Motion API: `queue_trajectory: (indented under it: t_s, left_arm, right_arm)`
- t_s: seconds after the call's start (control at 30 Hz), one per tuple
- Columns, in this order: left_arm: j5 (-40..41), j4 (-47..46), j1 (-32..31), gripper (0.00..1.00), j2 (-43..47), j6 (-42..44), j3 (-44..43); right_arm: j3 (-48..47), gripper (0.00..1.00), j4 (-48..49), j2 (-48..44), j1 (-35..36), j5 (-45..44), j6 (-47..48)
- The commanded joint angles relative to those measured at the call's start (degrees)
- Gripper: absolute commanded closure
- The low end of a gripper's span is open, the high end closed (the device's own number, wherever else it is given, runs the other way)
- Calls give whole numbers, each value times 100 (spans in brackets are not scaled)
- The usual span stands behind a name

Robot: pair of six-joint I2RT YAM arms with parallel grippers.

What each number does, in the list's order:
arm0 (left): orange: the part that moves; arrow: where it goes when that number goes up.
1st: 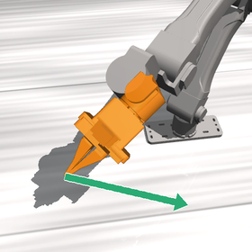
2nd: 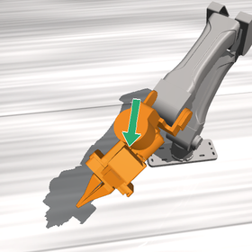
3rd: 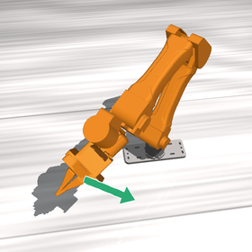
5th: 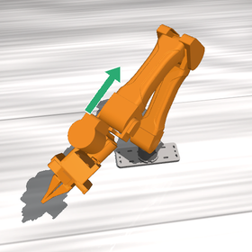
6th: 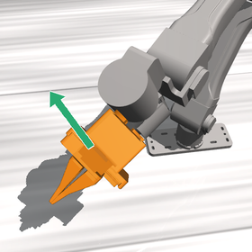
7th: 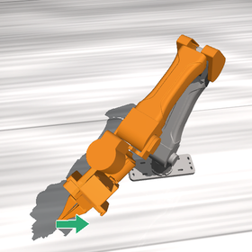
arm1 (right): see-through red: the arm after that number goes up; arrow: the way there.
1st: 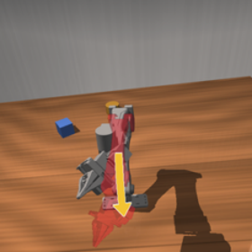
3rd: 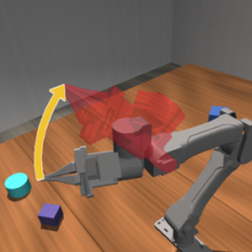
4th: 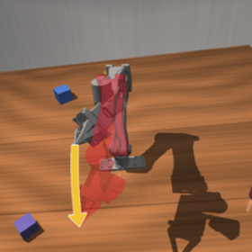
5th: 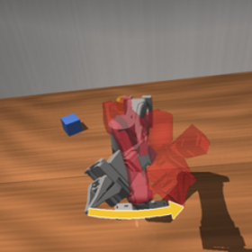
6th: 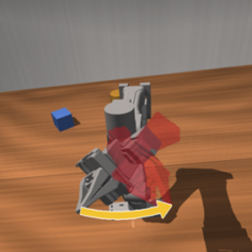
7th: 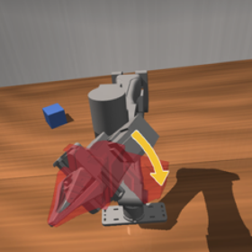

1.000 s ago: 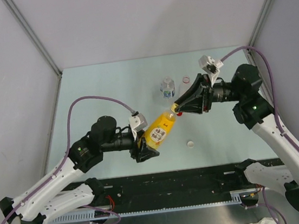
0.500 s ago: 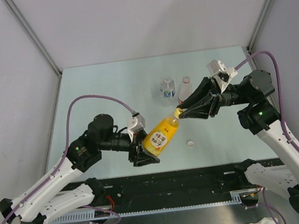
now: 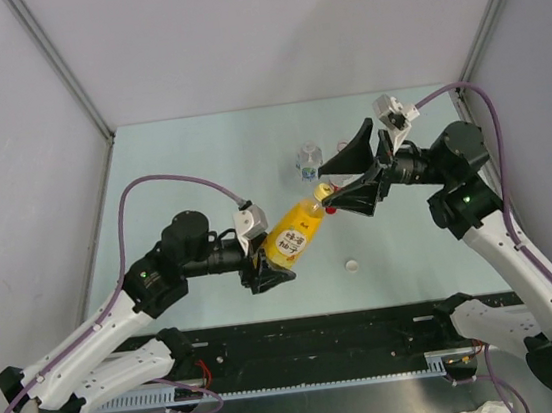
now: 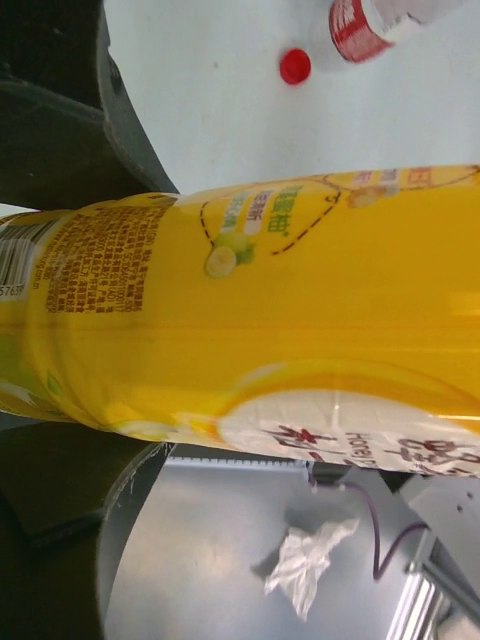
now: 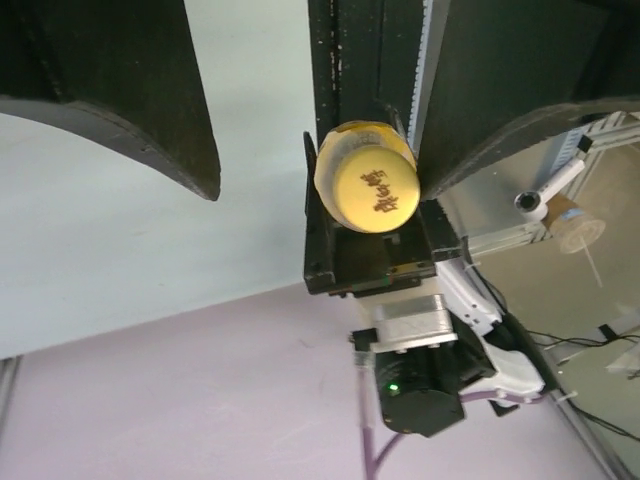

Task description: Unscrew the bottle caps

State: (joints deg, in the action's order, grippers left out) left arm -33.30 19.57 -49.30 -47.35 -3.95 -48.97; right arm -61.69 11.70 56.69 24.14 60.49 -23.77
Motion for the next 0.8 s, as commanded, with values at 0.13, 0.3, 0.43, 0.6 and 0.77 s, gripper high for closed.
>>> queue_trajectory:
  t_s: [0.13,0.3,0.43,0.6,0.77]
  left_arm:
    - [1527,178,1,88,-16,765,-67]
    - [2412,384,0,89,-11,882,-35]
    - [3045,519,-18,91,-47,963,-34]
    - [3974,677,-207,94,-129,1081,-37]
    - [4649,851,-515,95,-328,1196,-51]
  right_arm:
    - [60,8,141,125,-128,-448,-297]
    - [59,6,147,316,-213,-563,-501]
    - [57,7,76,516,-292,-767,-697]
    - [46,7,49,876,-471,-860,-1175]
    - [-48,8,-85,1262,-487,-757,-1470]
